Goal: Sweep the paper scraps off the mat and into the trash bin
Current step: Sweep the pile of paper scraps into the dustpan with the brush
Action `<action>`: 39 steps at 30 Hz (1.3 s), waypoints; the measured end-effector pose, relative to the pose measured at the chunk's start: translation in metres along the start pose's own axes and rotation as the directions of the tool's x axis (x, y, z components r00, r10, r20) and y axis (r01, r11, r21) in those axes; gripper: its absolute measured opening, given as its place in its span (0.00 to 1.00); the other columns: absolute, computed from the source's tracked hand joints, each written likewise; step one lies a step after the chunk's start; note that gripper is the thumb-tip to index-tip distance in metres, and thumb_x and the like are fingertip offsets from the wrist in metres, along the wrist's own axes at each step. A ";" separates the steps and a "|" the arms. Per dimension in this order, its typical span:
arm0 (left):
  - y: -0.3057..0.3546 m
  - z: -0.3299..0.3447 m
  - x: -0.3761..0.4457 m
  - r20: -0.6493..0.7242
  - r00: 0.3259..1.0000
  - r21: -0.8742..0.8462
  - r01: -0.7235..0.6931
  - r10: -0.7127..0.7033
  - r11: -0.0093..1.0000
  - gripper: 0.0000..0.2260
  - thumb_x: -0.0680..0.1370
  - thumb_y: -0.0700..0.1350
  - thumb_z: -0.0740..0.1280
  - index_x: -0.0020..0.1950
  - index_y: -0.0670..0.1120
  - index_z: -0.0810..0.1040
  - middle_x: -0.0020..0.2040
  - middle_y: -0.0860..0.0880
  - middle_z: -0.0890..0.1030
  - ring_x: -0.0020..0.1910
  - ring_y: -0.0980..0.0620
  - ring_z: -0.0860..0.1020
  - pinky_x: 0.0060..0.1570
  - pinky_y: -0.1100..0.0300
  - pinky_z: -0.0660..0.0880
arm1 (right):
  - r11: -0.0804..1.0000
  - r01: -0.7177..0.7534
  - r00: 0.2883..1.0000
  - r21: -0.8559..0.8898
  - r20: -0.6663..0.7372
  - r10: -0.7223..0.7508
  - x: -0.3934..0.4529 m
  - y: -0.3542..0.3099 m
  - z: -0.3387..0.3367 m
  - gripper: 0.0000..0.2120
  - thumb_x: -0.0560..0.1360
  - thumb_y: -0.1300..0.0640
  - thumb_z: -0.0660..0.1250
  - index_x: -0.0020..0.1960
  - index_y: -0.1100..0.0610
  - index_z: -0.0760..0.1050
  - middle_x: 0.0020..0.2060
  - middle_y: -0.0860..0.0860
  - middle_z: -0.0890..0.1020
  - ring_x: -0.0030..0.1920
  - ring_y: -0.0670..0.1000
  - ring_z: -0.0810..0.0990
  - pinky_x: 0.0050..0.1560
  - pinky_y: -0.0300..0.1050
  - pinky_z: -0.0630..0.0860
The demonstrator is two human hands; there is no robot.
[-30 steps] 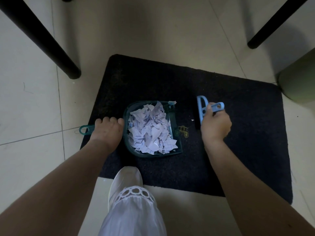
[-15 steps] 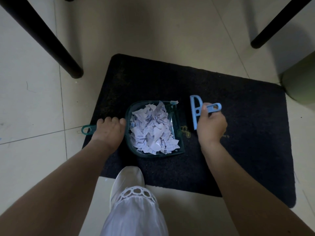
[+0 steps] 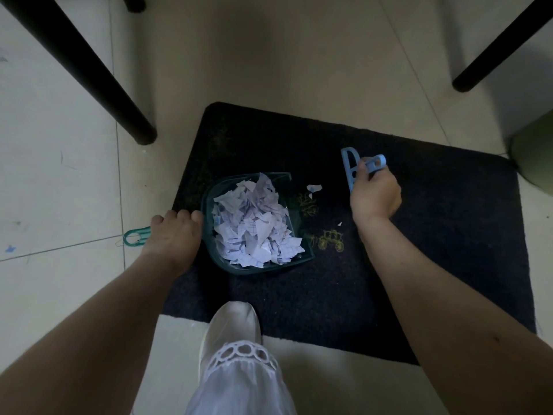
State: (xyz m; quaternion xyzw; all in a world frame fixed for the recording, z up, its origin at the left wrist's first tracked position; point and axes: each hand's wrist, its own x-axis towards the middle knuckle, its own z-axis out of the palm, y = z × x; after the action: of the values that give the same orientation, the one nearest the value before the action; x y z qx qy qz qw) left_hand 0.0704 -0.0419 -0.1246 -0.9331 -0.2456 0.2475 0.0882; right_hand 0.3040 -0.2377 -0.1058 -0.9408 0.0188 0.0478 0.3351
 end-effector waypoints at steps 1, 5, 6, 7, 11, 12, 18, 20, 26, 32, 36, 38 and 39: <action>0.001 0.000 0.001 -0.003 1.000 -0.007 -0.002 0.002 1.000 0.15 0.75 0.39 0.61 0.62 0.43 0.68 0.57 0.44 0.75 0.56 0.43 0.75 0.54 0.52 0.70 | 1.000 0.008 1.000 -0.022 0.013 -0.008 0.001 -0.001 0.003 0.13 0.80 0.49 0.58 0.51 0.55 0.77 0.40 0.50 0.80 0.42 0.51 0.79 0.44 0.48 0.77; 0.002 -0.002 0.008 0.012 1.000 0.008 -0.006 0.006 1.000 0.14 0.77 0.40 0.60 0.62 0.44 0.67 0.58 0.45 0.75 0.57 0.43 0.74 0.55 0.52 0.69 | 0.995 0.035 0.997 -0.096 0.079 -0.027 0.000 -0.007 0.017 0.14 0.81 0.48 0.56 0.53 0.55 0.77 0.45 0.54 0.82 0.46 0.55 0.81 0.44 0.47 0.76; 0.002 -0.002 0.009 0.014 1.000 0.012 -0.008 0.008 1.000 0.14 0.77 0.41 0.59 0.63 0.44 0.67 0.58 0.45 0.75 0.57 0.44 0.74 0.55 0.52 0.69 | 0.993 0.055 0.993 -0.103 0.107 -0.043 -0.004 -0.009 0.021 0.15 0.81 0.48 0.56 0.52 0.56 0.77 0.44 0.54 0.82 0.45 0.55 0.81 0.42 0.46 0.75; 0.002 -0.002 0.010 0.015 1.000 0.012 -0.009 0.009 1.000 0.14 0.77 0.41 0.59 0.63 0.44 0.67 0.58 0.45 0.75 0.57 0.44 0.74 0.55 0.52 0.69 | 0.991 0.083 0.987 -0.107 0.144 -0.067 -0.008 -0.011 0.025 0.15 0.81 0.48 0.56 0.52 0.57 0.77 0.44 0.54 0.82 0.45 0.55 0.81 0.41 0.44 0.73; 0.002 -0.003 0.009 0.023 1.000 0.015 -0.009 0.009 1.000 0.14 0.77 0.41 0.59 0.63 0.44 0.66 0.59 0.45 0.74 0.57 0.44 0.74 0.55 0.52 0.69 | 0.986 0.161 0.952 -0.052 0.272 -0.141 -0.020 -0.010 0.028 0.16 0.80 0.48 0.58 0.47 0.59 0.77 0.39 0.52 0.80 0.40 0.54 0.80 0.39 0.45 0.74; 0.002 -0.004 0.009 0.023 1.000 0.018 -0.009 0.009 1.000 0.14 0.77 0.41 0.59 0.63 0.44 0.66 0.59 0.45 0.74 0.57 0.44 0.74 0.55 0.52 0.70 | 0.988 0.152 0.951 -0.016 0.274 -0.142 -0.020 -0.010 0.025 0.16 0.79 0.47 0.59 0.46 0.59 0.77 0.38 0.52 0.80 0.39 0.54 0.80 0.39 0.46 0.75; 0.003 -0.004 0.010 0.026 1.000 0.031 -0.006 0.005 1.000 0.15 0.77 0.41 0.60 0.63 0.44 0.66 0.59 0.45 0.74 0.58 0.44 0.74 0.55 0.52 0.70 | 0.997 0.071 0.994 -0.010 0.083 -0.070 0.002 -0.012 0.010 0.13 0.80 0.49 0.58 0.52 0.55 0.78 0.40 0.51 0.80 0.43 0.52 0.80 0.40 0.42 0.71; 0.003 -0.006 0.010 0.034 0.999 0.031 -0.005 0.004 1.000 0.15 0.77 0.41 0.59 0.63 0.45 0.66 0.59 0.45 0.74 0.58 0.44 0.74 0.55 0.52 0.70 | 0.996 0.074 0.994 -0.058 0.082 -0.069 0.001 -0.011 0.013 0.14 0.80 0.50 0.58 0.55 0.56 0.78 0.45 0.54 0.83 0.47 0.55 0.81 0.43 0.44 0.72; 0.004 -0.006 0.010 0.043 0.999 0.026 -0.004 0.003 1.000 0.15 0.77 0.41 0.60 0.63 0.45 0.66 0.59 0.45 0.74 0.58 0.44 0.74 0.55 0.51 0.70 | 0.974 0.211 0.952 -0.079 0.244 -0.186 -0.036 -0.013 0.033 0.15 0.80 0.50 0.58 0.57 0.57 0.78 0.47 0.55 0.83 0.47 0.55 0.81 0.42 0.41 0.68; 0.009 -0.006 0.007 0.017 0.999 0.013 -0.028 0.028 1.000 0.14 0.77 0.40 0.60 0.62 0.44 0.67 0.58 0.45 0.74 0.57 0.44 0.74 0.55 0.52 0.70 | 0.995 0.087 0.990 0.046 0.107 -0.091 -0.028 -0.006 0.011 0.13 0.80 0.49 0.59 0.53 0.53 0.79 0.43 0.52 0.83 0.42 0.51 0.80 0.42 0.43 0.71; 0.026 -0.011 0.008 0.007 0.997 0.008 -0.071 0.071 0.997 0.14 0.76 0.40 0.61 0.61 0.45 0.66 0.58 0.45 0.74 0.57 0.44 0.73 0.55 0.51 0.69 | 0.998 -0.036 0.997 0.056 -0.069 0.040 -0.011 0.014 -0.015 0.13 0.80 0.49 0.59 0.53 0.55 0.78 0.44 0.52 0.82 0.46 0.53 0.81 0.46 0.48 0.77; 0.031 -0.015 0.010 -0.002 0.996 0.013 -0.086 0.086 0.996 0.14 0.76 0.40 0.60 0.61 0.44 0.67 0.58 0.45 0.74 0.57 0.43 0.73 0.55 0.51 0.69 | 0.997 -0.060 0.992 0.056 -0.111 0.066 -0.007 0.026 -0.025 0.12 0.80 0.50 0.59 0.55 0.53 0.77 0.44 0.50 0.81 0.46 0.52 0.81 0.46 0.50 0.78; 0.032 -0.016 0.011 -0.004 0.996 0.017 -0.088 0.088 0.996 0.14 0.76 0.40 0.60 0.61 0.44 0.67 0.58 0.45 0.74 0.57 0.43 0.73 0.55 0.50 0.69 | 0.997 -0.067 0.991 0.041 -0.115 0.071 -0.008 0.032 -0.027 0.11 0.80 0.50 0.58 0.56 0.52 0.77 0.45 0.50 0.82 0.47 0.52 0.81 0.46 0.49 0.78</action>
State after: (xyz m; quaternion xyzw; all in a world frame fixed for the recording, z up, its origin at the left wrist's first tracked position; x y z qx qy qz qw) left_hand 0.1000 -0.0651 -0.1246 -0.9427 -0.2022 0.2511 0.0854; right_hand 0.2963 -0.2792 -0.1046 -0.9344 0.0718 0.0039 0.3489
